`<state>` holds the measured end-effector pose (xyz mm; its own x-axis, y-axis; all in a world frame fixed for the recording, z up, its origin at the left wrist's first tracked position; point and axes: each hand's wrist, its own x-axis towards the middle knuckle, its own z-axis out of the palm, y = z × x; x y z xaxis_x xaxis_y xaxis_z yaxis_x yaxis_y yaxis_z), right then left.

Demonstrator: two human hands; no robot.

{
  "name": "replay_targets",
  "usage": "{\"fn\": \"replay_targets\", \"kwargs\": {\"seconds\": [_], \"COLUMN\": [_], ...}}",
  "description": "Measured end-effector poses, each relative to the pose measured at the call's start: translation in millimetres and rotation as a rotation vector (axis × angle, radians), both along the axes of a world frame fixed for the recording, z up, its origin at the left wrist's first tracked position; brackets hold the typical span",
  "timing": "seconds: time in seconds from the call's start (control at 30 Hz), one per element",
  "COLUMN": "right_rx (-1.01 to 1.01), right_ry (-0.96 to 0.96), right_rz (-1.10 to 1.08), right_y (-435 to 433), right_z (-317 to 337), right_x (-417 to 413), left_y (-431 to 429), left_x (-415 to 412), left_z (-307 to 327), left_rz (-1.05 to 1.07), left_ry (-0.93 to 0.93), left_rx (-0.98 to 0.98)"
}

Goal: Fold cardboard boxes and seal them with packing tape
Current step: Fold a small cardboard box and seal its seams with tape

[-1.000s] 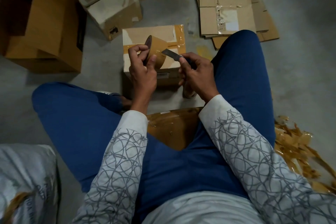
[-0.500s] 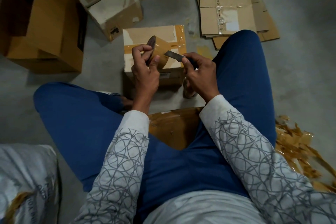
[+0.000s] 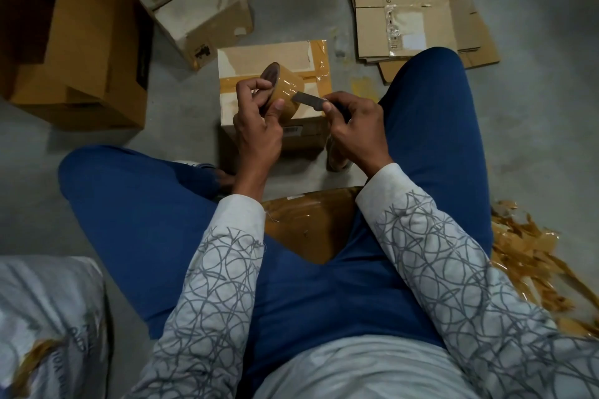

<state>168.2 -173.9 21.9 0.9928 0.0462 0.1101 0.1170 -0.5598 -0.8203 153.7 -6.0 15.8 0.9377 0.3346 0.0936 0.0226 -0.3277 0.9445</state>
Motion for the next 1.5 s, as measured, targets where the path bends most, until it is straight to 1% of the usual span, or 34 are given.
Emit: {"fn": "replay_targets", "kwargs": {"seconds": [0.07,0.13,0.23,0.3,0.4,0.47,0.6,0.63,0.73,0.8,0.9,1.0,1.1,1.27,1.5], "right_rx": [0.05,0.181,0.354,0.483,0.672,0.716,0.679,0.636,0.385,0.3,0.244,0.22,0.133,0.105,0.064], "right_ry": [0.079,0.184,0.258,0.291,0.352,0.363,0.315,0.266,0.058,0.001,0.001,0.004,-0.003,0.001,-0.047], "right_rz": [0.014,0.051,0.112,0.083,-0.031,-0.077,-0.046,-0.025,-0.015,-0.04,-0.071,-0.101,-0.11,-0.045,0.018], "right_y": [-1,-3,-3,-1,5,10,17,17,16,17,16,15,14,12,13], "right_z": [0,1,4,5,6,5,1,-1,-5,-7,-12,-15,-18,-16,-18], "right_x": [2,3,0,-1,0,-1,-2,-3,-3,-3,-2,2,5,8,10], "left_y": [2,2,2,2,2,-1,-13,-16,-20,-21,-19,-18,-18,-19,-17], "left_x": [1,2,3,3,3,2,-3,-4,-4,-4,-4,-5,-6,-10,-11], "left_z": [-1,-2,-3,-4,-4,-3,-3,-4,-8,-7,-6,-5,-3,2,1], "left_rz": [-0.006,-0.013,-0.018,-0.021,-0.03,-0.045,-0.09,-0.105,-0.12,-0.091,-0.062,-0.082,-0.106,-0.126,-0.133], "left_ry": [-0.001,-0.005,-0.008,-0.007,0.001,0.006,0.032,0.034,0.034,0.031,0.036,0.053,0.073,0.073,0.087], "left_rx": [-0.004,-0.025,-0.06,-0.077,-0.067,-0.043,0.009,0.028,0.048,0.036,0.034,0.032,0.032,0.019,0.009]}}
